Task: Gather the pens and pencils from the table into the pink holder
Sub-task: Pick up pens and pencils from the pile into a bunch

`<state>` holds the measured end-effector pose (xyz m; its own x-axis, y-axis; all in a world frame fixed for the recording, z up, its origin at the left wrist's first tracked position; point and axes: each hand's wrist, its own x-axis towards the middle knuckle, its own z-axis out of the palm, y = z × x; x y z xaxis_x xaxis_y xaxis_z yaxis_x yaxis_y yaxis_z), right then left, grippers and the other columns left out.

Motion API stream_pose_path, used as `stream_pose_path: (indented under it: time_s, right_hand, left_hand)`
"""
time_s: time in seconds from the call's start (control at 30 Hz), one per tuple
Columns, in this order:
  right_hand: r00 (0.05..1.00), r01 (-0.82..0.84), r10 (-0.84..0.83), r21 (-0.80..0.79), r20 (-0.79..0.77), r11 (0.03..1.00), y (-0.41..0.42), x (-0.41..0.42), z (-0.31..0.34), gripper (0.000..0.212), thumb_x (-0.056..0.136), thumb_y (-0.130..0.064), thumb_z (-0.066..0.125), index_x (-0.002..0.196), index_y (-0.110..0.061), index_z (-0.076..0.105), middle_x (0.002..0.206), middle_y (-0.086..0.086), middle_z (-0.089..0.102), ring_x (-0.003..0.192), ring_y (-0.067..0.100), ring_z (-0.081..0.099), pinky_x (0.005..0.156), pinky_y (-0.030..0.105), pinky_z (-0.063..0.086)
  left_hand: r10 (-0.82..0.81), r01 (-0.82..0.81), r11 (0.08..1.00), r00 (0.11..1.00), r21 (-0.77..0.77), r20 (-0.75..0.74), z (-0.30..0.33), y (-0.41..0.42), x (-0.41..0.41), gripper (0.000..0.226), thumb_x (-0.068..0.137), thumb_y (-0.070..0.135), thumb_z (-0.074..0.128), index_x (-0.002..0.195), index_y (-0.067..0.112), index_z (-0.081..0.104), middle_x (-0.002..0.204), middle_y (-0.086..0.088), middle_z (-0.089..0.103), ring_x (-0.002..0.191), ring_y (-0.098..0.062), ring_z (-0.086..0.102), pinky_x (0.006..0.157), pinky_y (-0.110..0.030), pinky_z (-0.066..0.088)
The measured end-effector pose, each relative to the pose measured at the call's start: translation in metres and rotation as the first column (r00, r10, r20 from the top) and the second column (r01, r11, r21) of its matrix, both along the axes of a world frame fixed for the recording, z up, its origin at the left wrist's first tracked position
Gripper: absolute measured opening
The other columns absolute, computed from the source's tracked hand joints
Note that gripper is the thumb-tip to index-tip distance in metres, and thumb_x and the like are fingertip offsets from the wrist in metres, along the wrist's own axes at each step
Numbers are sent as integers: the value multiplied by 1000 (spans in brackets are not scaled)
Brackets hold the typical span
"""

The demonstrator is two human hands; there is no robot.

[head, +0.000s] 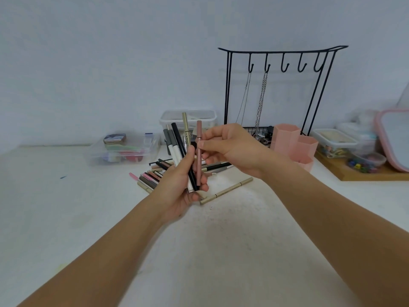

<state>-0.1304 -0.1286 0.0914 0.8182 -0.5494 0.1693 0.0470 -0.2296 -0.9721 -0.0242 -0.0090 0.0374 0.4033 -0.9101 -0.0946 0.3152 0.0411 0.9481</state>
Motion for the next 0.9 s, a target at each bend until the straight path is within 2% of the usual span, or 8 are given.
stream_pose_path:
  time_s: [0.23, 0.33, 0.43, 0.53, 0.63, 0.7, 0.77, 0.9]
  right_hand:
    - [999, 7, -9, 62, 31, 998, -1, 5, -11, 13, 91, 0, 70, 103, 4, 66, 74, 7, 67, 63, 11, 66, 67, 21, 61]
    - [1000, -13, 12, 31, 2, 999, -3, 5, -15, 11, 90, -7, 73, 98, -1, 70, 79, 6, 67, 67, 10, 65, 66, 20, 58]
    - [999, -30, 30, -10, -38, 999, -7, 4, -22, 16, 96, -20, 67, 101, -5, 72, 87, 4, 71, 73, 7, 66, 63, 19, 54]
    - [985, 81, -119, -280, -124, 956, -28, 2, -34, 24, 102, -26, 58, 112, -12, 74, 103, -4, 75, 88, 7, 66, 71, 22, 54]
    - [884, 2, -316, -673, -345, 740, -52, -2, -52, 26, 100, -21, 59, 124, -18, 69, 126, -1, 68, 115, 16, 62, 98, 31, 47]
    - [810, -70, -393, -737, -435, 672, -61, -6, -64, 31, 99, -14, 61, 129, -19, 67, 132, 3, 65, 121, 22, 58, 104, 35, 44]
    - [803, -62, -415, -753, -428, 655, -63, -8, -71, 30, 97, -10, 62, 125, -18, 70, 129, 3, 66, 119, 23, 59, 103, 36, 46]
    - [797, -52, -453, -792, -400, 608, -62, -9, -66, 18, 94, -11, 66, 108, -14, 77, 110, 3, 73, 100, 21, 66, 88, 31, 52]
  left_hand:
    - [-10, 14, 999, 994, -38, 107, -3, -3, 0, 36, 85, 50, 67, 80, 16, 57, 56, -2, 54, 45, -12, 53, 33, -18, 34]
    - [-41, 45, 998, 990, -32, 137, -5, -2, 2, 29, 79, 39, 75, 88, 18, 57, 53, 2, 47, 41, -9, 44, 32, -16, 29]
    - [-47, 47, 999, 988, 9, 145, -5, -3, 6, 28, 84, 43, 74, 86, 20, 57, 53, 4, 40, 40, -6, 34, 32, -15, 22]
    - [-16, 14, 1000, 990, 19, 138, -5, -5, 12, 34, 82, 47, 74, 89, 18, 60, 54, 3, 40, 42, -7, 33, 33, -16, 19]
    - [38, -44, 998, 990, 40, 139, -8, -7, 16, 33, 90, 40, 71, 73, 18, 54, 52, 2, 41, 44, -10, 32, 35, -17, 22]
    - [63, -71, 996, 989, 56, 134, -9, -8, 17, 36, 93, 37, 68, 68, 18, 51, 50, 3, 41, 43, -10, 30, 36, -18, 22]
    - [75, -84, 994, 988, 67, 134, -10, -8, 18, 35, 93, 39, 67, 70, 18, 52, 51, 3, 41, 44, -10, 30, 36, -18, 23]
    - [76, -86, 994, 986, 69, 147, -11, -8, 18, 35, 92, 48, 67, 96, 13, 61, 51, 3, 47, 51, -13, 34, 41, -21, 27]
